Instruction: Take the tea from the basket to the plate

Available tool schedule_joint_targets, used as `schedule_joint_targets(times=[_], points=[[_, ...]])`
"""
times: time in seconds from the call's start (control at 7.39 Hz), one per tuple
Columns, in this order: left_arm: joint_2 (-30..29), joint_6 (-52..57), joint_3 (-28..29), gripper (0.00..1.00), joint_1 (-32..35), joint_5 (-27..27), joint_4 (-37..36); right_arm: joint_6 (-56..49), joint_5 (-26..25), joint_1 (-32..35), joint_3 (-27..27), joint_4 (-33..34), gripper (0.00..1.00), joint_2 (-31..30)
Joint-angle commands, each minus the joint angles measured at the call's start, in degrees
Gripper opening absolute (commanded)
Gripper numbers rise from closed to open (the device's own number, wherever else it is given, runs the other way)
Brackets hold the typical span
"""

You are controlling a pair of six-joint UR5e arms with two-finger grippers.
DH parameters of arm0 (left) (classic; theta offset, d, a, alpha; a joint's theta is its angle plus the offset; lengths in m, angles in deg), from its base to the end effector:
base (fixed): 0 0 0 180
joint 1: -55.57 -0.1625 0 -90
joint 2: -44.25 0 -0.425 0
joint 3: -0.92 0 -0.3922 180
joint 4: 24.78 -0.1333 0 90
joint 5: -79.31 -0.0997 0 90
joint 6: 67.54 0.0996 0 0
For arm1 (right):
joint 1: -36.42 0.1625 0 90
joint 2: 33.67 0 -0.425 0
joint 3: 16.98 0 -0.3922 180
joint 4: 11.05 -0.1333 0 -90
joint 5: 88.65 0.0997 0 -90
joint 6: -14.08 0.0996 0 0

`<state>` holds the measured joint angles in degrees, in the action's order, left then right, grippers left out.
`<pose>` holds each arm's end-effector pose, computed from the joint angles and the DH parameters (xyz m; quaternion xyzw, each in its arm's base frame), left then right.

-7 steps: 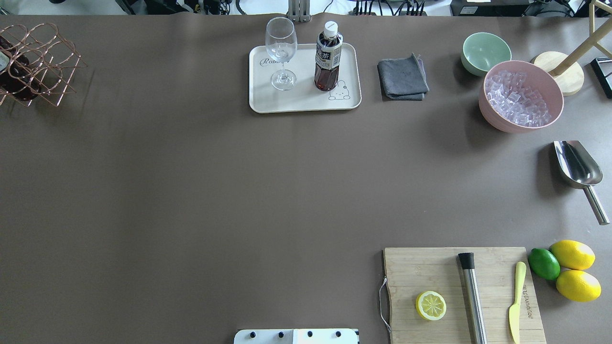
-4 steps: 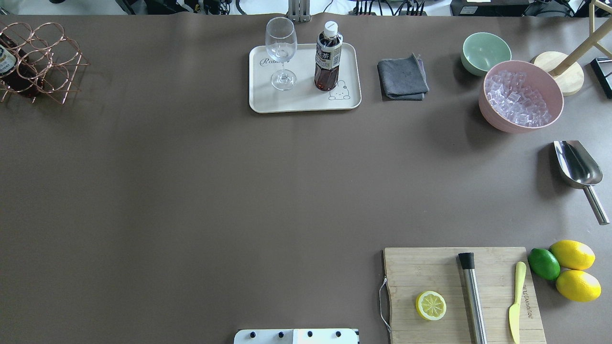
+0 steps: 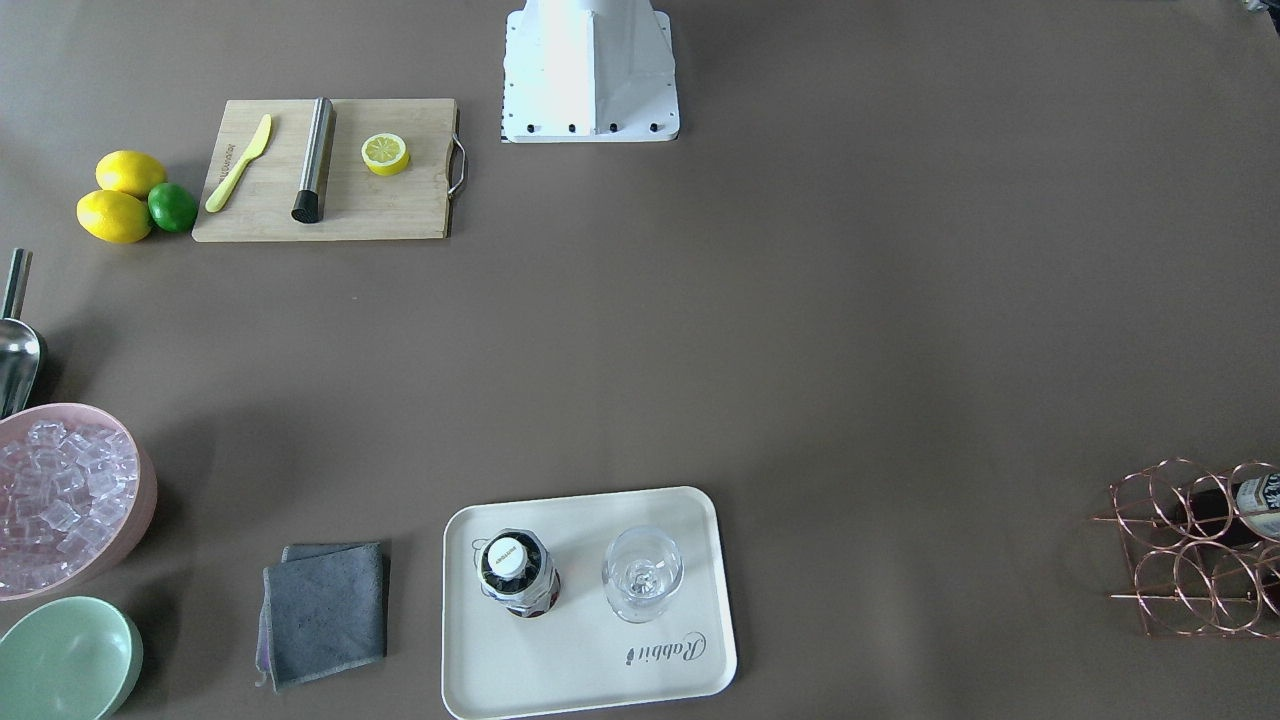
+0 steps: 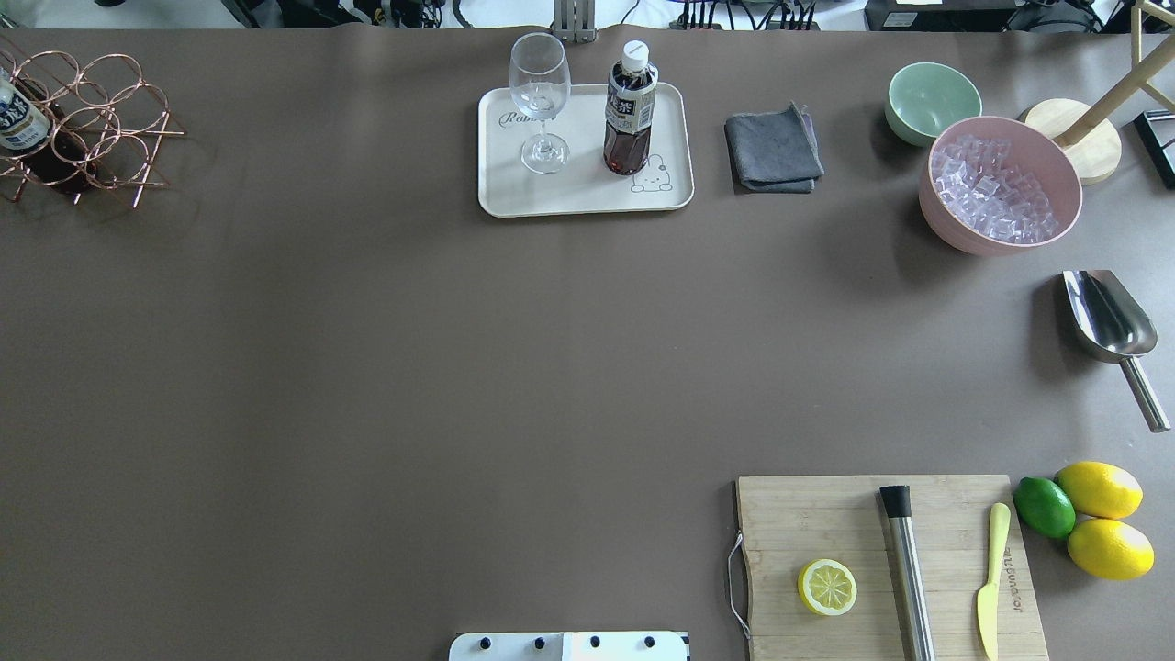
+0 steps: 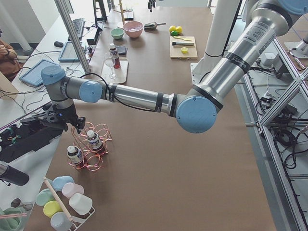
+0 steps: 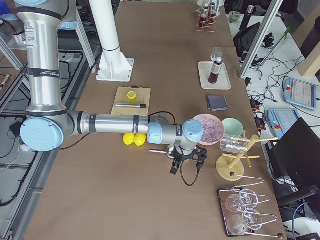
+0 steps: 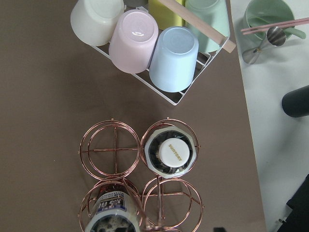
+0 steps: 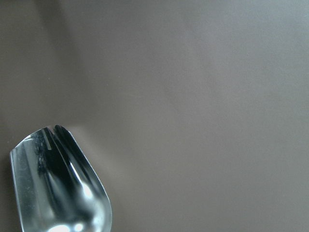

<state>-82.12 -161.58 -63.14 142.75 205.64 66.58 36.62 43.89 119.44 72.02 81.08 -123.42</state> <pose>-0.0372 -0.7545 0.4919 -0.1673 0.2788 -0.6530 0.6840 0.0059 -0.4943 0.6709 -0.1150 -0.3447 0.1351 0.9218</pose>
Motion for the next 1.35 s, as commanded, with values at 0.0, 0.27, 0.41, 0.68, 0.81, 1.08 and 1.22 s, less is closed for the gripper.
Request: schedule_joint_targets(times=[0.0, 0.27, 0.41, 0.68, 0.81, 1.08, 1.22], points=[[2.26, 0.44, -4.99, 0.96, 0.96, 0.32, -0.56, -0.47, 0.35, 0.3, -0.05, -0.19, 0.99, 0.02], [7.18, 0.61, -13.07, 0.97, 1.76, 1.54, -1.09, -3.35, 0.44, 0.3, 0.13, -0.37, 0.99, 0.54], [8.85, 2.62, -16.33, 0.96, 2.37, 6.07, -2.22, -8.77, 0.36, 0.3, 0.13, -0.37, 0.99, 0.37], [18.3, 15.3, -29.55, 0.94, 4.04, 9.37, -5.38, -16.44, 0.18, 0.83, 0.3, -0.37, 0.99, 0.01], [23.32, 24.43, -35.37, 0.89, 4.05, 9.37, -6.88, -16.47, 0.27, 1.18, 0.39, -0.37, 0.99, 0.01], [29.84, 45.68, -38.07, 0.89, 4.05, 9.2, -6.72, -16.21, 0.09, 1.36, 0.22, -1.77, 0.99, -0.16], [32.05, 56.84, -37.63, 0.96, 4.13, 8.94, -6.89, -16.12, 0.09, 1.36, -0.22, -2.99, 0.99, -0.42]])
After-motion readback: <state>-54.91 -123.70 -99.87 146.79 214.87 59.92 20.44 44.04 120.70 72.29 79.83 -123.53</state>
